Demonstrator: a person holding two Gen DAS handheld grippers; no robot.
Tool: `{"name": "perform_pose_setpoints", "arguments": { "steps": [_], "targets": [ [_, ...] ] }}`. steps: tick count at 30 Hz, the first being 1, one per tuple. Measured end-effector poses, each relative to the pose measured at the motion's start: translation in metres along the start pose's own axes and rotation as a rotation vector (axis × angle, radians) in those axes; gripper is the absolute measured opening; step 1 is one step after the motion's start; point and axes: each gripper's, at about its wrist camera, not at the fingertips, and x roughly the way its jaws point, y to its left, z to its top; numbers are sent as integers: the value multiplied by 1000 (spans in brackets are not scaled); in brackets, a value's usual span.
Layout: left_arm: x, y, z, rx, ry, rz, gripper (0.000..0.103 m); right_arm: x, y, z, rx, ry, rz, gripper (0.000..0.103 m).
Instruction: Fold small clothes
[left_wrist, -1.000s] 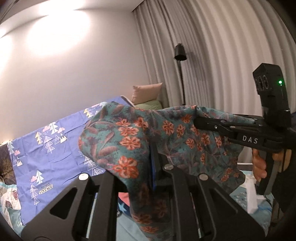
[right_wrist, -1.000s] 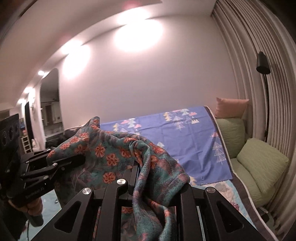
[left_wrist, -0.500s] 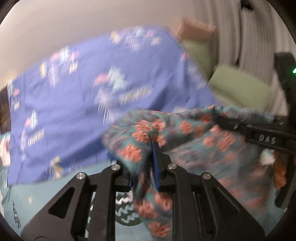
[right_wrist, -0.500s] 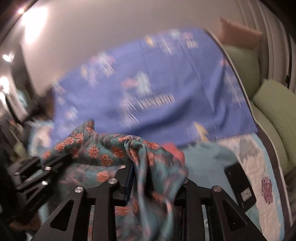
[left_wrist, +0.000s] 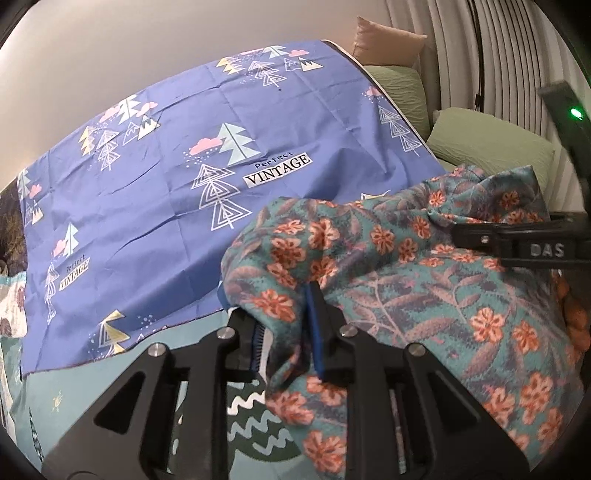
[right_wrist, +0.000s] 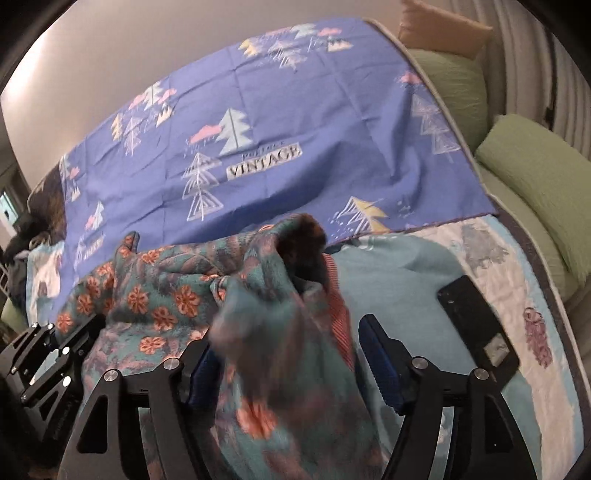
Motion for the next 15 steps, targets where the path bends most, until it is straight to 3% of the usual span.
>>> {"name": "perform_pose_setpoints", "arguments": {
  "steps": [3,10,13,15],
  "targets": [
    [-18,5,2,-32,11,3,41,-41,-1,-6,8,-70,-26,71],
    [-104,-2,-1,-81,-93,-49,58,-146,13,-37,-43,-157,-61,72],
    [-150,-14,-9,-76,-144,-71,72,-189,22,-61,-52,-186,-70,73],
    [-184,-23,-18,-82,-160,-79,92,-216,28,-78,-51,-199,-68,73]
  ]
}}
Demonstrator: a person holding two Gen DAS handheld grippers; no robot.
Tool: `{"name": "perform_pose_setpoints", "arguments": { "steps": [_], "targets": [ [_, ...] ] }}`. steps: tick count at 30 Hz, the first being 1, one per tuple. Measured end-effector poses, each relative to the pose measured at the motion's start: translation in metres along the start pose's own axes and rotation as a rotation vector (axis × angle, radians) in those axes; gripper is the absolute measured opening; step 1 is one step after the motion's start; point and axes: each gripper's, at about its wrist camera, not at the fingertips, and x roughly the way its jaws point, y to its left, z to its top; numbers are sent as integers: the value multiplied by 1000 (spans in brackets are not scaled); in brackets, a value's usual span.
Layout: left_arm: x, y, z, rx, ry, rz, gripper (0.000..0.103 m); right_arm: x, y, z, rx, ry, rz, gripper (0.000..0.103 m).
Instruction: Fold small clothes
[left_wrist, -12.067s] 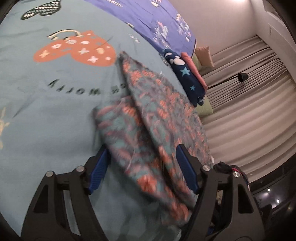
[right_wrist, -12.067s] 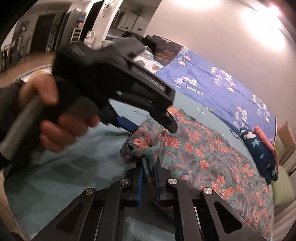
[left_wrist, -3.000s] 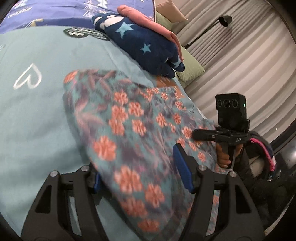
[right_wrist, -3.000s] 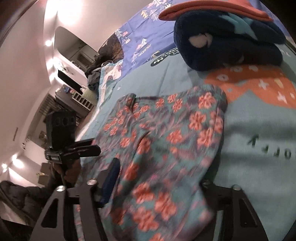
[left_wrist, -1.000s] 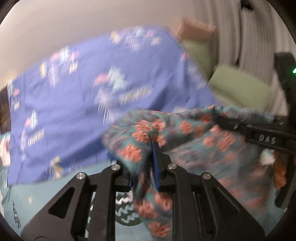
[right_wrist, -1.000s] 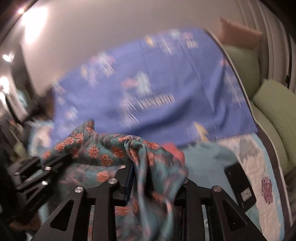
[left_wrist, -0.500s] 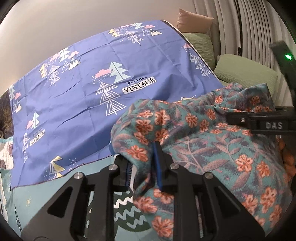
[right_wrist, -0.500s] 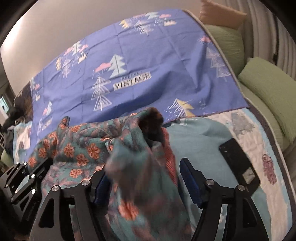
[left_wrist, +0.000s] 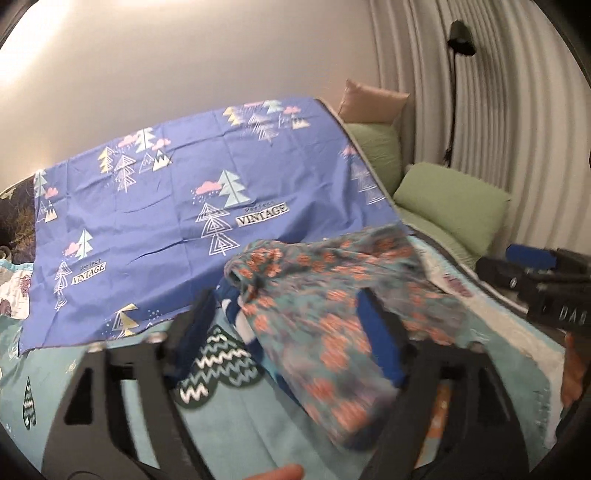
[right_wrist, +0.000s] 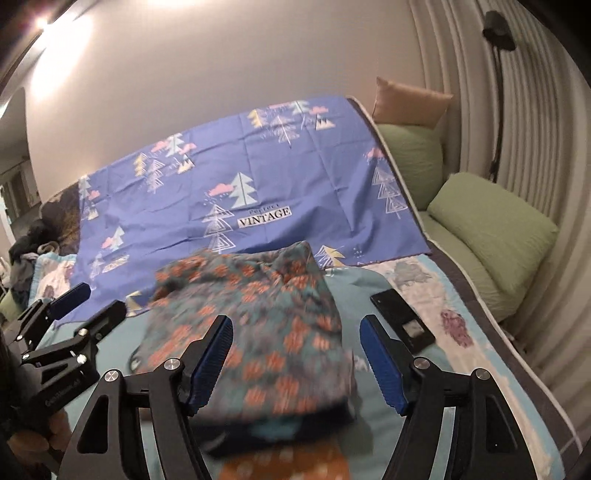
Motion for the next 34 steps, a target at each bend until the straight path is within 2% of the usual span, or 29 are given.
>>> {"name": "perform_pose_setpoints", "arguments": {
  "steps": [2,4,7,13,16,23,34],
  "targets": [
    [-30,-7,-7,-17,-15,-18,99,-29,5,-15,2,-15,4,73],
    [-57,-10,-16,-40,-31,-45,100,-60,11,-34,-2,-29,39,73],
    [-95,-15,-31,-53,-37,-51,101,-102,22,-59,-20,-64,13,73],
    [-160,-20,-65,-16,-83,31,101,-162,38,-100,-36,-134,-35,78],
    [-187,-15,-79,-34,-101,52,101,-180,42,-119,-32,-121,-35,78],
    [-228,-13,-108,-45,-86,51,101,-215,53,-153,-12,-114,-45,79],
    [-261,-25,-130,-39,-99,49,101,-243,63,-173,-3,-128,-72,79]
  ]
}}
